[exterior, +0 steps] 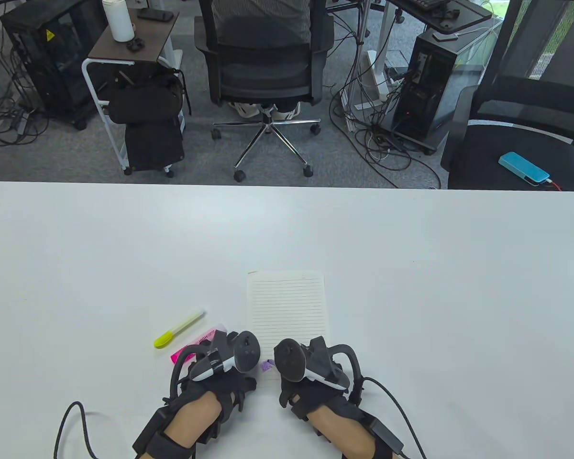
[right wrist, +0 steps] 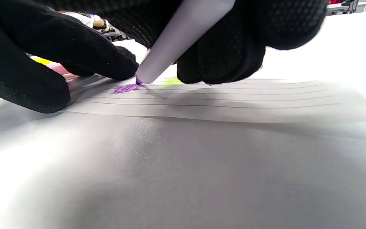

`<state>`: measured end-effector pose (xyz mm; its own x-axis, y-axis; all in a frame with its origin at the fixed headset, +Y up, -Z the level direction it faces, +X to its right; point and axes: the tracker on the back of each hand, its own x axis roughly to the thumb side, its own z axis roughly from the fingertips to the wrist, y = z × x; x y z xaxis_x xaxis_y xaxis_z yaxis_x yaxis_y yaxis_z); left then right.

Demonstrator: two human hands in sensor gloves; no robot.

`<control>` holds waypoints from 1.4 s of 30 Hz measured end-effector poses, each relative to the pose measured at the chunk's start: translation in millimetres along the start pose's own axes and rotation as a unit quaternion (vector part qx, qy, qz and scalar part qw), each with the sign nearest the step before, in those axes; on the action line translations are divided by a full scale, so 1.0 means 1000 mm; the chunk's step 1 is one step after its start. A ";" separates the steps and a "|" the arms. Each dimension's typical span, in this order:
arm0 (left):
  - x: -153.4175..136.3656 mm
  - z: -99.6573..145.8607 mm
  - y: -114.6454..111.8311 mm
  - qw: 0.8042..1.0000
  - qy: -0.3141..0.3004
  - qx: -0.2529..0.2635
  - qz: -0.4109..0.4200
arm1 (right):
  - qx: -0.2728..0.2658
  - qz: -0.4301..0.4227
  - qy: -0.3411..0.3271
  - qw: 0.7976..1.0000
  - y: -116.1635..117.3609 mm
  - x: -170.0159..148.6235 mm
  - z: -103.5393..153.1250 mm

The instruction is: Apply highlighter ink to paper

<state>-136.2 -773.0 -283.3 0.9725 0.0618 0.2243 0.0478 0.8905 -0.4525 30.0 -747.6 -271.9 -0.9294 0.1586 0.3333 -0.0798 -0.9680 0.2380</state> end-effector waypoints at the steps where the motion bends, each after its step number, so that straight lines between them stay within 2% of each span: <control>1: 0.000 0.000 0.000 1.000 0.000 0.000 0.000 | 0.007 0.001 0.000 1.000 -0.001 0.000 0.001; 4: 0.000 0.000 0.000 1.000 0.000 0.000 0.000 | 0.027 0.009 0.001 1.000 -0.004 0.002 0.004; 10: 0.000 0.000 0.000 1.000 0.000 0.000 0.000 | -0.004 0.008 -0.003 1.000 0.000 0.002 0.001; 15: 0.000 -0.001 0.000 1.000 0.000 0.000 0.000 | 0.027 0.009 0.003 1.000 -0.005 0.001 0.004; 21: 0.000 -0.001 0.000 1.000 0.000 0.000 0.000 | 0.000 0.002 -0.004 1.000 0.000 0.001 0.000; 27: 0.000 -0.001 0.000 1.000 0.000 0.000 0.000 | 0.032 0.003 0.003 0.999 -0.004 0.000 0.003; 32: 0.000 -0.001 0.000 1.000 0.000 0.000 0.000 | 0.011 -0.002 -0.004 1.000 0.001 0.000 0.001; 36: 0.000 -0.001 0.000 1.000 0.000 0.000 0.000 | 0.034 0.003 0.001 0.999 -0.003 0.001 0.004; 42: 0.000 -0.001 0.000 1.000 0.000 0.000 0.000 | 0.022 -0.001 -0.006 1.000 0.001 0.003 0.003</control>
<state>-136.4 -773.5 -283.9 0.9725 0.0614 0.2245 0.0483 0.8903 -0.4528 28.0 -747.2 -267.9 -0.9249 0.1631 0.3436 -0.0655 -0.9582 0.2785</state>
